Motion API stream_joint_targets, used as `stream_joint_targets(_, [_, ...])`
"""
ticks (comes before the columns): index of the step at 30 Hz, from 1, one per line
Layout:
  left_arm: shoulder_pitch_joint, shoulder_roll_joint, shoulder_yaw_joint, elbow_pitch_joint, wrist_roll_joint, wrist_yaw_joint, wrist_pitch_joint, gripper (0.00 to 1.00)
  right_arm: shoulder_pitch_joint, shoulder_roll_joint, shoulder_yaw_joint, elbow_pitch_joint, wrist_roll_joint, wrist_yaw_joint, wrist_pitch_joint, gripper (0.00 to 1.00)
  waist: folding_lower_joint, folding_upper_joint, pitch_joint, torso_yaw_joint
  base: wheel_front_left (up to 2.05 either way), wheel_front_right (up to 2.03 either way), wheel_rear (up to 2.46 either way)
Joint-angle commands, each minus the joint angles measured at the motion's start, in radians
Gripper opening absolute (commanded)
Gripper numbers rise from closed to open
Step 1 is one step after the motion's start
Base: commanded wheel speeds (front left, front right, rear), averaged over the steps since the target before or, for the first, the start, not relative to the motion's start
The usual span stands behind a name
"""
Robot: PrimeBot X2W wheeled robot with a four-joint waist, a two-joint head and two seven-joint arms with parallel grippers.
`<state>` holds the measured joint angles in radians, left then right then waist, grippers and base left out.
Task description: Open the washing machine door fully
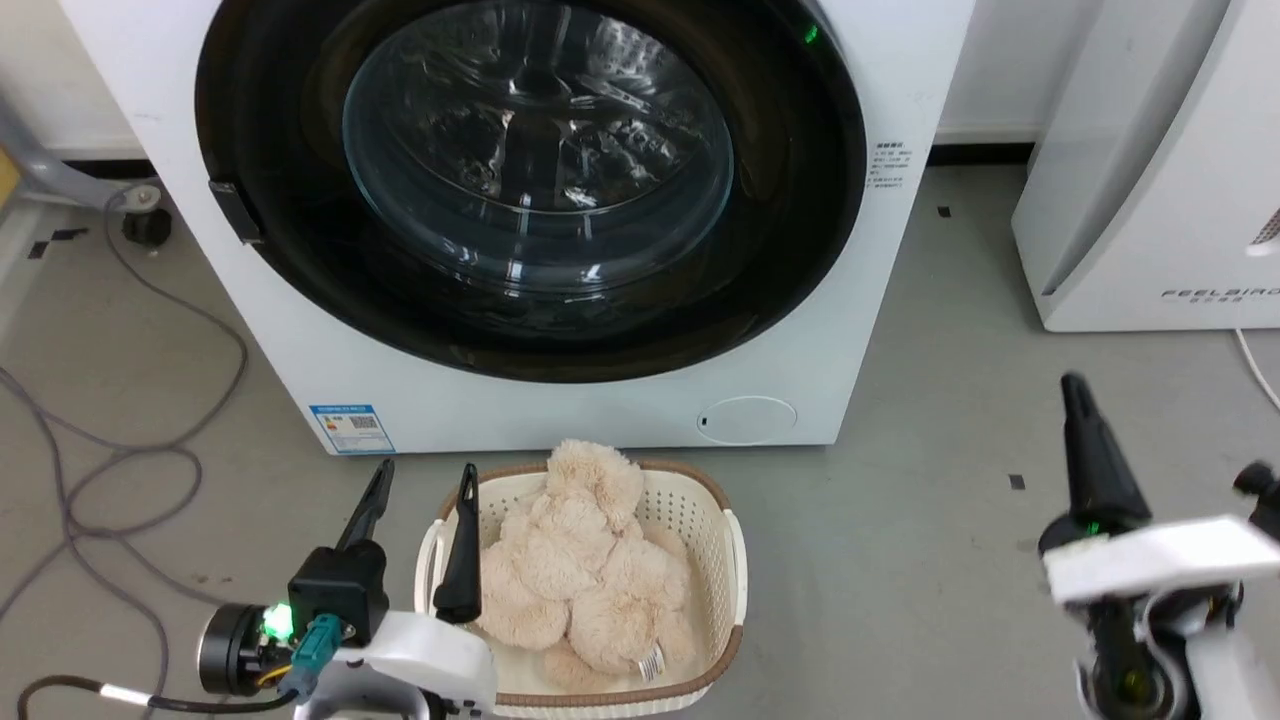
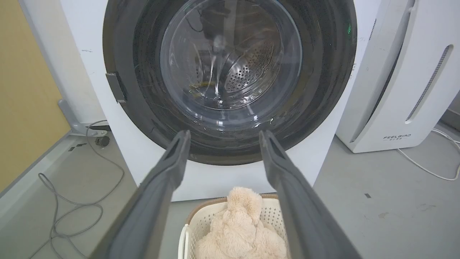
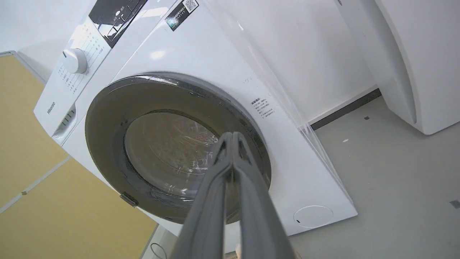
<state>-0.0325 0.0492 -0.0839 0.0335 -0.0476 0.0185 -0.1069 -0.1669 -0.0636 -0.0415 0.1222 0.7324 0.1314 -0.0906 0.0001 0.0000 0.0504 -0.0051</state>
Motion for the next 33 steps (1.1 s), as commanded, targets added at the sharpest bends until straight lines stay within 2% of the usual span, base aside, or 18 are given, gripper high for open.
stream_joint_targets(1, [-0.026,0.001,-0.004,-0.005,-0.006,0.006,-0.011,1.0,-0.047,-0.015,-0.006,0.024,0.054,0.0,-0.001,0.0,-0.0001,0.0,0.01,-0.001,0.0,0.0,0.0])
stream_joint_targets(10, [-0.056,0.002,-0.006,-0.016,-0.006,0.006,-0.028,1.0,-0.222,-0.067,-0.002,0.136,0.209,0.0,0.03,0.0,-0.0001,0.0,0.054,0.0,0.0,0.0,0.0])
stream_joint_targets(20, [-0.097,0.003,-0.013,-0.038,-0.002,0.005,-0.049,1.0,-0.478,-0.137,0.033,0.315,0.385,0.0,0.064,0.0,-0.0001,0.0,0.106,0.013,0.0,0.0,0.0])
stream_joint_targets(33, [-0.146,0.002,-0.035,-0.073,-0.007,0.007,-0.076,1.0,-0.871,-0.21,0.184,0.592,0.513,0.0,0.167,0.0,-0.0001,0.0,0.19,0.044,0.0,0.0,0.0])
